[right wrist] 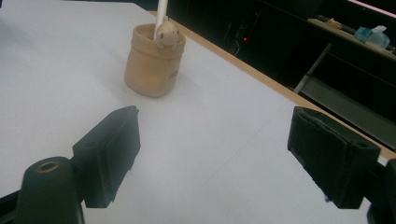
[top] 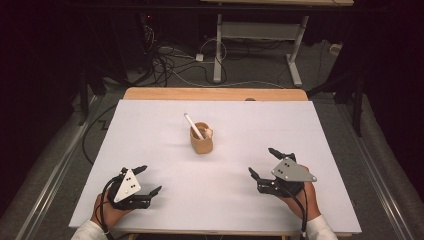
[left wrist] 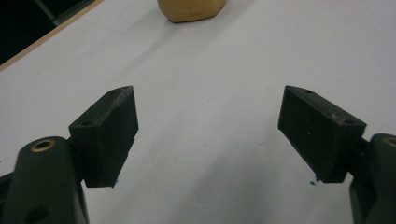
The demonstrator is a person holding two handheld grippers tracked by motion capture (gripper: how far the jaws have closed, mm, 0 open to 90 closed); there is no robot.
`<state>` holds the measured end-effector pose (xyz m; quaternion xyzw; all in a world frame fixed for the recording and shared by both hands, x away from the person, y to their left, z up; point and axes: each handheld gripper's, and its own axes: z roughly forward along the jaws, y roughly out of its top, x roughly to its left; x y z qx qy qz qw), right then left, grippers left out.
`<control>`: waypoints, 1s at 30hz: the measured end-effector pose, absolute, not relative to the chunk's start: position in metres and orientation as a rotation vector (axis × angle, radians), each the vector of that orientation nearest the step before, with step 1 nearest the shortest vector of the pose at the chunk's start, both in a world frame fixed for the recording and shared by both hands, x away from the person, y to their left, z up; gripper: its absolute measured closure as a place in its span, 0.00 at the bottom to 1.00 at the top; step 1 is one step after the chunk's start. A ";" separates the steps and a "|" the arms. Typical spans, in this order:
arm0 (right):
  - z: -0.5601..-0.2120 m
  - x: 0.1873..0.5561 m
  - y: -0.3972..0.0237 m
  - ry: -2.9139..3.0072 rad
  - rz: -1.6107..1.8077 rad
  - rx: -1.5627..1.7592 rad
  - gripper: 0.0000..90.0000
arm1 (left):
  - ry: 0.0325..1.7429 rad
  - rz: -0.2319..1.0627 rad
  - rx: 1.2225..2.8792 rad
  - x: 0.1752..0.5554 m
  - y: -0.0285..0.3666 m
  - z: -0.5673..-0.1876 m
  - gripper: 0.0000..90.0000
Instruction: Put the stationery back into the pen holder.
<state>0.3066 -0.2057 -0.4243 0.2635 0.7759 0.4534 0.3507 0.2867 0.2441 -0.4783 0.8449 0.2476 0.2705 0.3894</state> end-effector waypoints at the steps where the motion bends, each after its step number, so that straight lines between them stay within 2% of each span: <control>1: -0.426 0.305 -0.208 2.010 1.172 0.685 0.19 | 0.628 0.688 2.148 0.287 0.244 -0.478 0.21; 30: -0.463 0.274 -0.260 1.966 1.162 0.779 0.21 | 0.615 0.678 2.160 0.290 0.240 -0.479 0.21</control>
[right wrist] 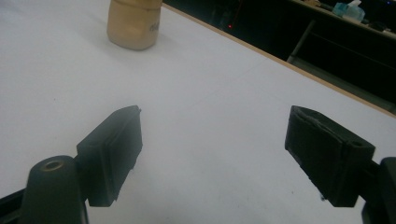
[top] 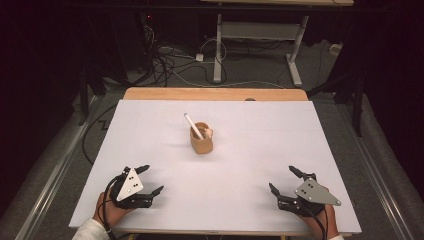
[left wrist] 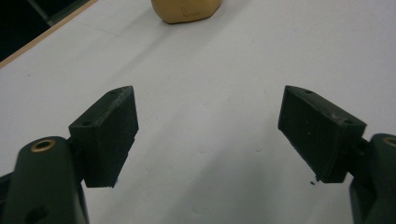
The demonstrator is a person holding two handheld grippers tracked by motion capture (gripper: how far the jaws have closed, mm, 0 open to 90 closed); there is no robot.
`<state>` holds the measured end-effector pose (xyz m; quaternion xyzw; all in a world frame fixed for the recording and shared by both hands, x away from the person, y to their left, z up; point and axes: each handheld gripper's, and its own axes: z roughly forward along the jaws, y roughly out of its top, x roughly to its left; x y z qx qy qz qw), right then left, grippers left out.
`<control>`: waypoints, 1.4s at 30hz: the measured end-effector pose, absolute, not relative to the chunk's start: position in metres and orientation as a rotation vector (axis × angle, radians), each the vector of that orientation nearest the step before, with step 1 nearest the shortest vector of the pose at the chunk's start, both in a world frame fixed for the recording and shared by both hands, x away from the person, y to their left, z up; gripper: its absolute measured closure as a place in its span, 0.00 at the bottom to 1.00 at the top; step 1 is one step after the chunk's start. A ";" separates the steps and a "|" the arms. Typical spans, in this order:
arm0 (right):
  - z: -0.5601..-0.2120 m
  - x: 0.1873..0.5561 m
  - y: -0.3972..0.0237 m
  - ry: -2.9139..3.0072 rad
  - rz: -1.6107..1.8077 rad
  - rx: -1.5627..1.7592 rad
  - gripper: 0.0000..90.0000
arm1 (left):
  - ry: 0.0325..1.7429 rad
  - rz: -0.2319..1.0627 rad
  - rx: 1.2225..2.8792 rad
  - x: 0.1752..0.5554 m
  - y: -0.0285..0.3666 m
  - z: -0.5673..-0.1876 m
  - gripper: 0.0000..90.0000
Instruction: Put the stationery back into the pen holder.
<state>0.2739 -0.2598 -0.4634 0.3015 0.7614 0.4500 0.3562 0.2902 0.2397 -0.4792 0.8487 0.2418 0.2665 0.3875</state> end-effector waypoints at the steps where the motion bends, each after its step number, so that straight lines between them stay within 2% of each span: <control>1: -0.465 0.273 -0.261 1.968 1.172 0.791 0.21 | 0.615 0.681 2.160 0.290 0.240 -0.479 0.21; 42: -0.467 0.268 -0.256 1.980 1.187 0.762 0.21 | 0.612 0.686 2.158 0.287 0.240 -0.478 0.21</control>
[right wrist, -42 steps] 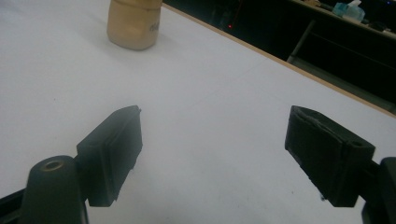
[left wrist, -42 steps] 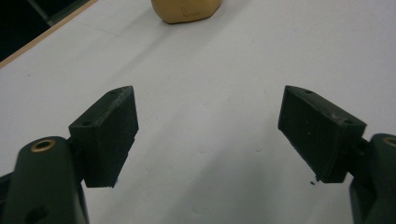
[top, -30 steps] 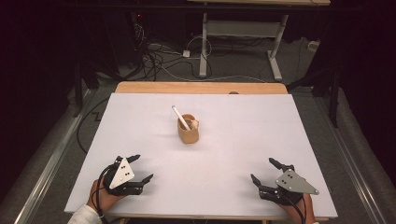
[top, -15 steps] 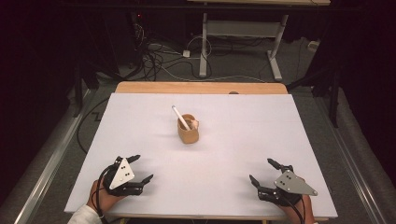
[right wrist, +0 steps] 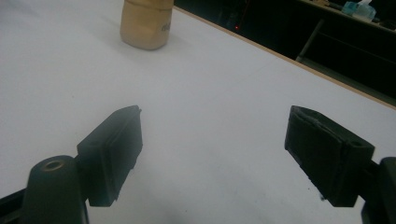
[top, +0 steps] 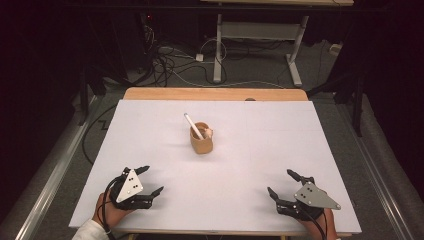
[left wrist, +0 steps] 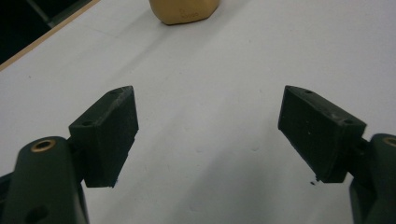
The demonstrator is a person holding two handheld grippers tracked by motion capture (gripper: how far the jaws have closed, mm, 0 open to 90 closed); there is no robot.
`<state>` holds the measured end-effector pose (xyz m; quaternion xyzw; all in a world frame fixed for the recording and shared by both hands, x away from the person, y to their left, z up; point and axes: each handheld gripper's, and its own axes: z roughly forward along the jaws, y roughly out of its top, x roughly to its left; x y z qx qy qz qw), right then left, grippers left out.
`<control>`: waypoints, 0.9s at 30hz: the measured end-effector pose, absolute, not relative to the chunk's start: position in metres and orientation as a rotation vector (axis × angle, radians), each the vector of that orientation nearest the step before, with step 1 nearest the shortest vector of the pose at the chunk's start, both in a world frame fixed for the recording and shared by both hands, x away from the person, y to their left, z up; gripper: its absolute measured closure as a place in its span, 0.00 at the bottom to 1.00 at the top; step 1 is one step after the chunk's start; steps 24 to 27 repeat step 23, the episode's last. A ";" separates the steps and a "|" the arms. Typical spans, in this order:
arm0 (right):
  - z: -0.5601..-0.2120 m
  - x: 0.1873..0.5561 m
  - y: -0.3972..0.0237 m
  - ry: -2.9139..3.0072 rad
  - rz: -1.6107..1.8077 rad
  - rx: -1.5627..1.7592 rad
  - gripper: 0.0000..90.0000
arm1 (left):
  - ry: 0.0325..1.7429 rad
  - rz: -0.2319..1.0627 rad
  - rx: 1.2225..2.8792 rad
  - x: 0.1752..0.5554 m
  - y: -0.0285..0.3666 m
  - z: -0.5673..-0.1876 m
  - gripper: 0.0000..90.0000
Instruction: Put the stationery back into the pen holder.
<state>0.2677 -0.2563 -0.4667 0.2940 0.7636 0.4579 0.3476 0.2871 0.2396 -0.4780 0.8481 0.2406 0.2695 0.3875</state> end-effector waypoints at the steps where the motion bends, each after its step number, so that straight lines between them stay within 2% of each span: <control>1: -0.466 0.267 -0.256 1.981 1.189 0.762 0.21 | 0.612 0.686 2.158 0.287 0.240 -0.478 0.21; 27: -0.468 0.270 -0.258 1.985 1.196 0.776 0.21 | 0.623 0.679 2.157 0.291 0.240 -0.479 0.21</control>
